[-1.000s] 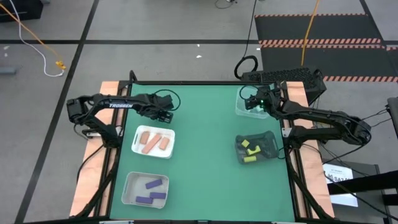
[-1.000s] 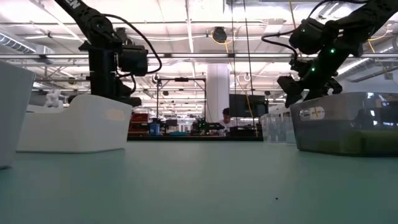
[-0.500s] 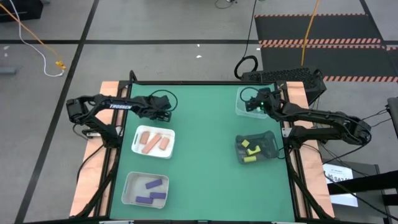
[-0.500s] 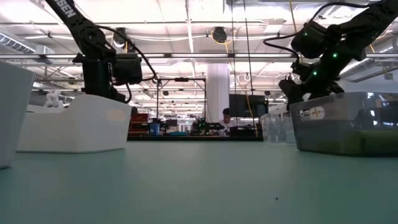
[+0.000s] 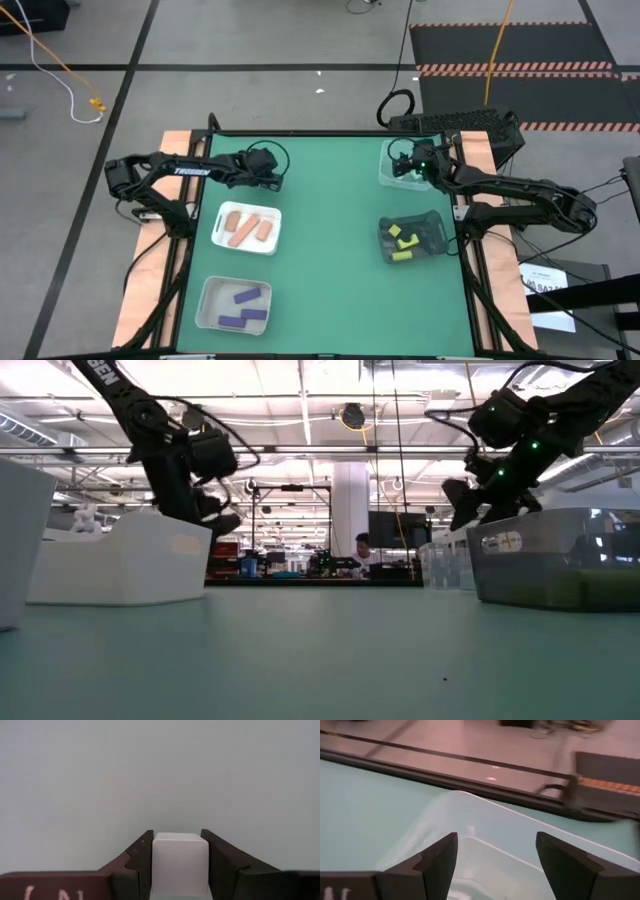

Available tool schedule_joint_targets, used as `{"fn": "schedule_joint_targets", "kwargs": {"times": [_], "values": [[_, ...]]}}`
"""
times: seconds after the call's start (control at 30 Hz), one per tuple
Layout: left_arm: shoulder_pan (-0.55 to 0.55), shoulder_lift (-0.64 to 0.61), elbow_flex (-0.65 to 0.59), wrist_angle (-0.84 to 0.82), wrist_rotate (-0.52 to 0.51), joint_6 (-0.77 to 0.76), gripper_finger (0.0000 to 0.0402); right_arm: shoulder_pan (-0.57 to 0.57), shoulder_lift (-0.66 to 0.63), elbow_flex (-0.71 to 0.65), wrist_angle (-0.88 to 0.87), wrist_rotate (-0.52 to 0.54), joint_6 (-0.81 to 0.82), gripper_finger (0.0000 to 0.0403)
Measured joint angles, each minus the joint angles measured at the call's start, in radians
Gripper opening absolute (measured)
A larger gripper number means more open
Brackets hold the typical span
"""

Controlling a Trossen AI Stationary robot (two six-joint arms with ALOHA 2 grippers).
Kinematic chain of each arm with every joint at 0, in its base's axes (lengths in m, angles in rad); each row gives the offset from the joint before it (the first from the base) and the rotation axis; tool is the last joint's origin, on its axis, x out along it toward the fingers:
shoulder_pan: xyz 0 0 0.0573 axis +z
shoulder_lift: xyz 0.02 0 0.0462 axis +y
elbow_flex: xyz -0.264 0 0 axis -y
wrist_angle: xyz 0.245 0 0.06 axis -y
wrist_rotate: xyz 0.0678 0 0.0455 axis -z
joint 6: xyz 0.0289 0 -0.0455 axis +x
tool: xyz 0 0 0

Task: Sort & place blocks by color
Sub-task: Put the blue block into the transparent bin

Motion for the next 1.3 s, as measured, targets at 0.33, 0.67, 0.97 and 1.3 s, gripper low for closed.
{"fn": "schedule_joint_targets", "kwargs": {"times": [0.33, 0.67, 0.97, 1.3], "values": [[-0.048, -0.091, 0.008, 0.557, 0.193, 0.248, 0.0133, 0.051, 0.000, 0.000, 0.324, -0.323, -0.199, 0.0258], [-0.179, -0.101, 0.008, 1.119, 0.467, 0.389, 0.0133, 0.206, 0.004, 0.000, 0.583, -0.503, -0.458, 0.0258], [-0.312, -0.101, 0.008, 1.212, 0.479, 0.429, 0.0133, 0.375, 0.124, 0.000, 0.942, -0.595, -0.803, 0.0258], [-0.411, -0.100, 0.008, 1.248, 0.410, 0.379, 0.0133, 0.509, 0.387, 0.073, 1.248, -0.592, -1.198, 0.0258]]}}
